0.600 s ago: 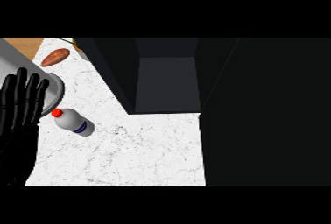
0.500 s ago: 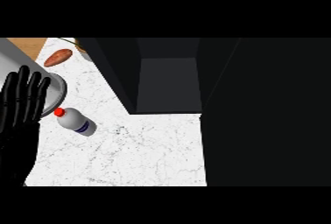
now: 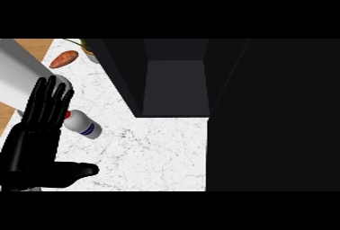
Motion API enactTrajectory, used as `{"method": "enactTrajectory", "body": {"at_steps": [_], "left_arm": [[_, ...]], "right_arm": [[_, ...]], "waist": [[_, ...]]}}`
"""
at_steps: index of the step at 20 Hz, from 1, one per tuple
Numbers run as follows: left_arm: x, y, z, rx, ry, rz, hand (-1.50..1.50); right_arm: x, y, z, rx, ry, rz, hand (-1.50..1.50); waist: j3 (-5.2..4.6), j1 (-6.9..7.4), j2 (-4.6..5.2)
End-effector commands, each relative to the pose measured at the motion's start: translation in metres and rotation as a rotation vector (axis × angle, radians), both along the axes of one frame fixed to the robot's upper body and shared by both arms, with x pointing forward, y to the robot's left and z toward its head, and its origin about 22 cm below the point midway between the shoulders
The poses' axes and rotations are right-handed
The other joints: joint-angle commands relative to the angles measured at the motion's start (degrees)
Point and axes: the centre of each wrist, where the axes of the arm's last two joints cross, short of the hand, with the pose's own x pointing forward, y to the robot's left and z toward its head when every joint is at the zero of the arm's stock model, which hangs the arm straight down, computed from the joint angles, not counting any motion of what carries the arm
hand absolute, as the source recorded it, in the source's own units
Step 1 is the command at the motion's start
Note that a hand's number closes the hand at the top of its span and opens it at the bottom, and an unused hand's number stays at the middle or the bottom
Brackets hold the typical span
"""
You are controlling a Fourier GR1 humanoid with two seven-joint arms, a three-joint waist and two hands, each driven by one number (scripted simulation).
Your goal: Pick up the bottled water, place it into the cabinet and close the cabinet
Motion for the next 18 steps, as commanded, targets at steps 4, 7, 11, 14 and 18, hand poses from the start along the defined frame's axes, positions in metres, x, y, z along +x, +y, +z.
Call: {"method": "enactTrajectory", "body": {"at_steps": [4, 7, 11, 14, 18], "left_arm": [[-0.020, 0.041, 0.006, -0.077, 0.118, 0.006, -1.50], [-0.031, 0.007, 0.006, -0.087, 0.130, 0.003, -1.50], [-0.037, 0.027, -0.012, -0.107, 0.131, -0.005, -1.50], [-0.035, 0.031, -0.025, -0.085, 0.131, 0.013, -1.50], [-0.055, 0.059, -0.009, -0.067, 0.120, 0.055, -1.50]], "right_arm": [[-0.037, 0.001, 0.002, 0.103, 0.094, 0.059, -1.50], [-0.043, 0.001, -0.009, 0.117, 0.086, 0.062, -1.50], [-0.034, -0.013, -0.014, 0.102, 0.087, 0.055, -1.50], [-0.052, -0.007, -0.010, 0.112, 0.096, 0.064, -1.50], [-0.058, -0.004, -0.017, 0.122, 0.098, 0.077, -1.50]], "waist": [[0.01, 0.05, -0.22], [0.03, 0.10, -0.19], [0.01, 0.20, -0.12], [0.00, 0.03, -0.14], [0.00, 0.13, -0.17]]}}
